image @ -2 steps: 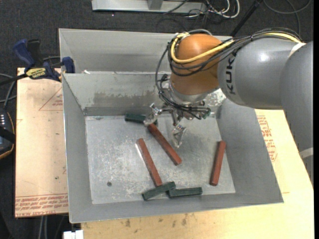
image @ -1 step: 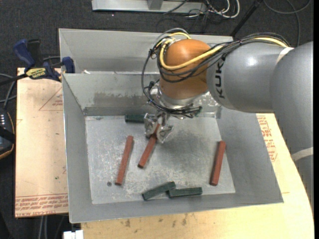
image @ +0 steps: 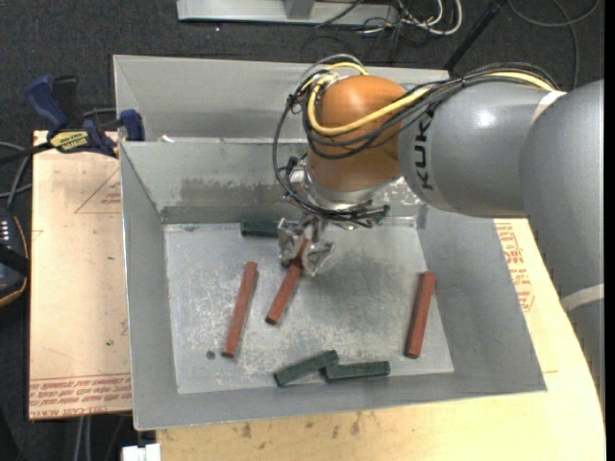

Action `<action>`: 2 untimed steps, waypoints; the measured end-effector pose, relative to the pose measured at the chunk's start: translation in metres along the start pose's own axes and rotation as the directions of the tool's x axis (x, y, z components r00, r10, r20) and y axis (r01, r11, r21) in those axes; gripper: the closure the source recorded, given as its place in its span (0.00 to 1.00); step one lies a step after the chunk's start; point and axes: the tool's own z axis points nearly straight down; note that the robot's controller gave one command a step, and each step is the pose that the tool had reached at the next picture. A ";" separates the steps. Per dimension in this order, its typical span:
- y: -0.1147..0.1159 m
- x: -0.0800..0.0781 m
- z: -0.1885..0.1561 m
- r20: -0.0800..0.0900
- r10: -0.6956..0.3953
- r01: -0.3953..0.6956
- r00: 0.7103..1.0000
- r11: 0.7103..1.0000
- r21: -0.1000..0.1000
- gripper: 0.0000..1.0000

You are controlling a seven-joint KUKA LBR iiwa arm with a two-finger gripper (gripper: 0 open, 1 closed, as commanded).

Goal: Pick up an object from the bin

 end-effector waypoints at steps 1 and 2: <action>0.002 0.001 -0.004 -0.004 0.000 0.000 1.000 1.000 -0.005 1.00; -0.002 0.003 -0.043 -0.008 -0.066 0.066 0.998 0.998 -0.007 1.00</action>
Offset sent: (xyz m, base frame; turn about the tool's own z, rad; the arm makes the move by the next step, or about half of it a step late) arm 0.0084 -0.0138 -0.0081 -0.3236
